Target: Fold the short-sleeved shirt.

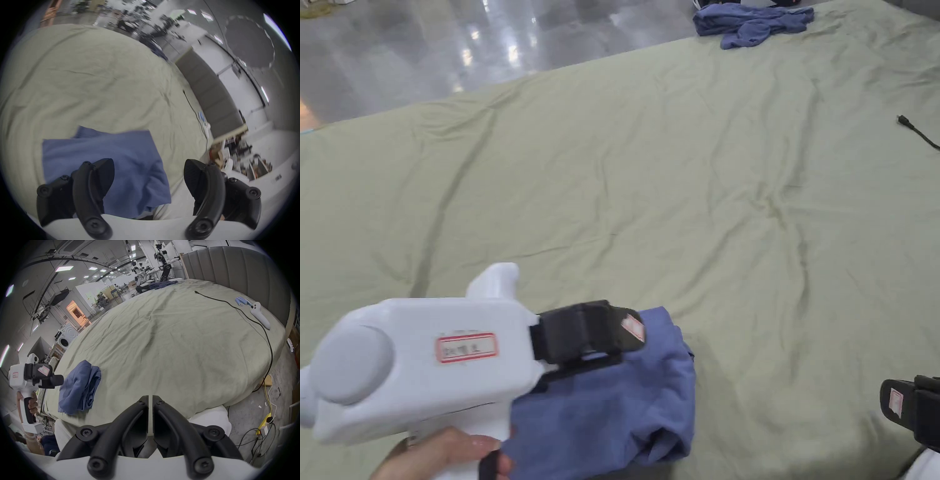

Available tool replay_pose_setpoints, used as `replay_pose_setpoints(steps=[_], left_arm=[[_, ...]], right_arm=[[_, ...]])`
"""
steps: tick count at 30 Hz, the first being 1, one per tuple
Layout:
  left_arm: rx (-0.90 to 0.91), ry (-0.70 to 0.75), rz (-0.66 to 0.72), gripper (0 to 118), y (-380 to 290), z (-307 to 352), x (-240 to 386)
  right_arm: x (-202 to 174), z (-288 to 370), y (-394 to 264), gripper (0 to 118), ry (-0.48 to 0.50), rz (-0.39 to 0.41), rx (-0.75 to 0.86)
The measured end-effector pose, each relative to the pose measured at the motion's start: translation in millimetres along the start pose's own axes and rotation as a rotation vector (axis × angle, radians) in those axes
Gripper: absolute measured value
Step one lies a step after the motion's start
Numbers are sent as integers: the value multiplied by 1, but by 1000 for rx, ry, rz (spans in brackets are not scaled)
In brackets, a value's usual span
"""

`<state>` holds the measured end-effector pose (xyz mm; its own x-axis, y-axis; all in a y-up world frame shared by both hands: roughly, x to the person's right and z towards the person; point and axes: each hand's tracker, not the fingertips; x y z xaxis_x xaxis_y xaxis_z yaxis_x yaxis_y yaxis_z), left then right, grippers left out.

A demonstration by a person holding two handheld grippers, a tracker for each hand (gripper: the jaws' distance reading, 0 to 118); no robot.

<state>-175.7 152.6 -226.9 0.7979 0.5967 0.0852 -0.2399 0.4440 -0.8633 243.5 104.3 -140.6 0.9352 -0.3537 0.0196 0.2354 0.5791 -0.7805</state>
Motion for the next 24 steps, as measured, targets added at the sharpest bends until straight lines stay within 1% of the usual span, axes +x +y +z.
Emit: replay_pose_setpoints(steps=[1,2,3,4,6,9,14,16,18,19,20,23,24], left_arm=[[23,30,7,85,-2,7,0],[35,80,-10,65,-4,12,-4],[38,129,-38,24,-6,15,-8],[35,154,-42,9,-9,14,-10],[3,162,-7,8,-15,7,-10],[-58,107,-19,7,-25,-15,-8],[-177,20,-88,5,-39,-65,23],[-229,54,-137,4,-44,-89,34],[-231,46,-144,2,-47,-102,39],[-253,11,-130,2,-47,-108,41],[-271,5,-86,2,-48,-111,44],[-267,-45,-162,2,-53,-115,56],[-276,-35,-155,2,-53,-116,57]], right_arm=[[0,-1,0,6,4,-1,-3],[-1,-2,-1,6,9,-1,-5],[-4,-3,-1,6,13,3,-9],[-8,-3,-1,6,14,7,-10],[-10,-4,-1,6,18,14,-13],[-14,-4,0,6,27,11,-16],[-15,-1,0,6,21,17,-15],[-14,1,0,6,19,11,-14],[-14,3,0,6,17,11,-13],[-15,4,0,6,16,13,-11],[-15,5,1,6,15,15,-12],[-21,5,2,6,17,25,-14],[-22,4,2,6,21,29,-16]])
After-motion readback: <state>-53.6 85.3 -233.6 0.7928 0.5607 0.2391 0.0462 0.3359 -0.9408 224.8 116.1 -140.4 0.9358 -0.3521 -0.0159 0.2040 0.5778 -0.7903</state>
